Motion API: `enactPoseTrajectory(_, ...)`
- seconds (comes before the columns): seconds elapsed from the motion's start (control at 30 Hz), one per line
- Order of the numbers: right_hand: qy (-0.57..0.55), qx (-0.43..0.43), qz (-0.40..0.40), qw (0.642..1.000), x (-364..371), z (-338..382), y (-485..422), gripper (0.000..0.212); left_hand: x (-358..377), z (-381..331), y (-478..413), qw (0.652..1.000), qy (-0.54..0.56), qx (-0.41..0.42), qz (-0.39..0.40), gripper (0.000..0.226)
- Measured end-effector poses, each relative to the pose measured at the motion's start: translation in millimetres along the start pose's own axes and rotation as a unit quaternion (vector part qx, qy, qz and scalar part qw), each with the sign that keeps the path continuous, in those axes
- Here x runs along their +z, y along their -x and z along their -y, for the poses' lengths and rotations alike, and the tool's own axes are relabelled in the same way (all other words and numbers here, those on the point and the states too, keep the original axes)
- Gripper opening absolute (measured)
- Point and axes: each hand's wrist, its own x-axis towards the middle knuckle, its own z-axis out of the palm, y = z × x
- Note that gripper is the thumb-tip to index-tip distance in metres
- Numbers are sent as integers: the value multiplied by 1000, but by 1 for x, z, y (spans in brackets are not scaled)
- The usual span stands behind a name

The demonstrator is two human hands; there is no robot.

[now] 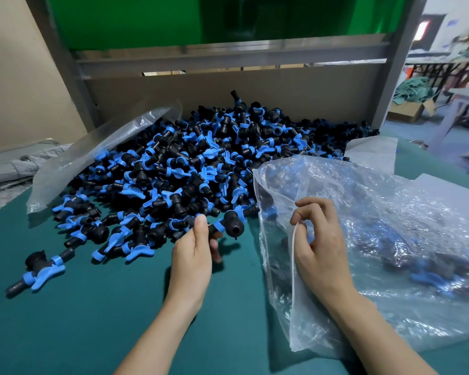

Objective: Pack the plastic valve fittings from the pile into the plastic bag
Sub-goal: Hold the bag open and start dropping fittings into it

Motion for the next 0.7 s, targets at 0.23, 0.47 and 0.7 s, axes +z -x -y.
enactPoseTrajectory(0.23,-13,1,-27,1000,-4,9,-2,14,12,-12,19,992,50,41,105,20)
enactPoseTrajectory(0.47,-28,-19,-85,996,-13,14,-9,14,23,-25,13,990,-38,115,78,12)
enactPoseTrajectory(0.7,-31,-64,-86,994,-12,20,-8,13,40,-27,20,960,-110,208,152,11)
